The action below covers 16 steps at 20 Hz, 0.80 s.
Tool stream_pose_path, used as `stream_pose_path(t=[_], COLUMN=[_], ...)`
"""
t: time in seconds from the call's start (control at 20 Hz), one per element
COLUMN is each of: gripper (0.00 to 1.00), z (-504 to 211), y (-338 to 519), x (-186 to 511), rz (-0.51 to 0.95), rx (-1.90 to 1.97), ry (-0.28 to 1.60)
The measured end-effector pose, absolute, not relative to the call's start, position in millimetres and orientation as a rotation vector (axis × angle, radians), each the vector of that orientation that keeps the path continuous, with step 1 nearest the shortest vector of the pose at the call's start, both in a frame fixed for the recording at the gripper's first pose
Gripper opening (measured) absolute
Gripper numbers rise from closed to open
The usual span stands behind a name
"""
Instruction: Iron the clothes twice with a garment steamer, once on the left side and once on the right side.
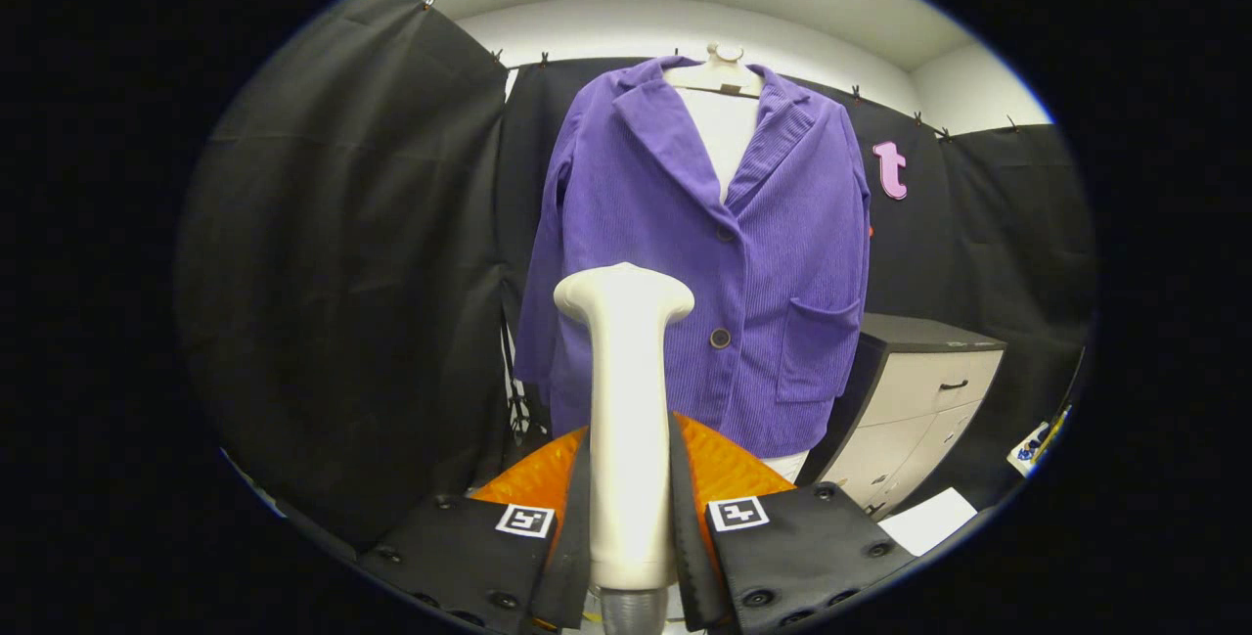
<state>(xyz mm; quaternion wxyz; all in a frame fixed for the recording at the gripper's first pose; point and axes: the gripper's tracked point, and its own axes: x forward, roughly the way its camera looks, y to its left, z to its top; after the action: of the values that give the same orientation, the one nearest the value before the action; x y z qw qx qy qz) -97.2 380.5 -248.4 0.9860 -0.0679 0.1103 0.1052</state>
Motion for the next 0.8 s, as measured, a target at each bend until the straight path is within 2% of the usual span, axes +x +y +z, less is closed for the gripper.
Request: stream_pose_path(t=[0.35,0.8], gripper=[0.44,0.44], z=[-180.2,-127.9], y=[351.3,284.2], x=[-103.4,-97.2], rz=[0.205,0.157], rx=[-0.09,-0.062], ry=[0.135,0.076])
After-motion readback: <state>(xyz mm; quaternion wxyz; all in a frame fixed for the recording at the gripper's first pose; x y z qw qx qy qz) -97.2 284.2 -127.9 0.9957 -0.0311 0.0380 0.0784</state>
